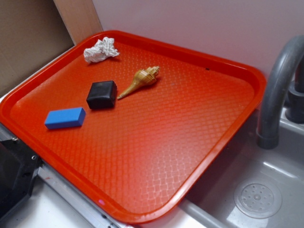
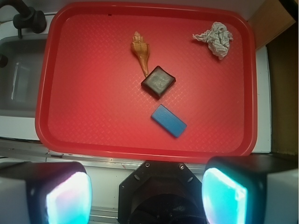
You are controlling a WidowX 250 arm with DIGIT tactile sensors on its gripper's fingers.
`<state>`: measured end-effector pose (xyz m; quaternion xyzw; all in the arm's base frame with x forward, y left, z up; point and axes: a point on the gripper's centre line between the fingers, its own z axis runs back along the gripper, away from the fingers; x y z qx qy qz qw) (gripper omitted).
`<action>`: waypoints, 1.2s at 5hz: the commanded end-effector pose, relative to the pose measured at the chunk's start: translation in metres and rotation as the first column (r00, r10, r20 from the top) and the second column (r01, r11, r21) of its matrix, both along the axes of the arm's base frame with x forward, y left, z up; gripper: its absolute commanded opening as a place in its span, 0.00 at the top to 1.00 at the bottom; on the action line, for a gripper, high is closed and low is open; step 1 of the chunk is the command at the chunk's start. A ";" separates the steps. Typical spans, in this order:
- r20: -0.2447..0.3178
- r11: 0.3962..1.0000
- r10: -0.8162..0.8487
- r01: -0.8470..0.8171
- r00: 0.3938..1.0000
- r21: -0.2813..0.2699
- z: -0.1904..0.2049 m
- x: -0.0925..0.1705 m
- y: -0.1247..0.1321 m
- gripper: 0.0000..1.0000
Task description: Grab the white paper.
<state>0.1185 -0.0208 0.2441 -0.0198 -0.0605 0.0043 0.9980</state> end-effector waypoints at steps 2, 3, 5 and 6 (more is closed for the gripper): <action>0.016 0.969 0.247 -0.247 0.969 -0.027 -0.025 0.027 0.021 0.00; 0.078 0.878 0.479 -0.476 0.875 -0.052 -0.041 0.049 0.050 0.00; 0.264 0.756 0.642 -0.652 0.720 -0.063 -0.089 0.102 0.103 0.00; 0.340 0.730 0.654 -0.681 0.676 -0.051 -0.111 0.126 0.116 0.00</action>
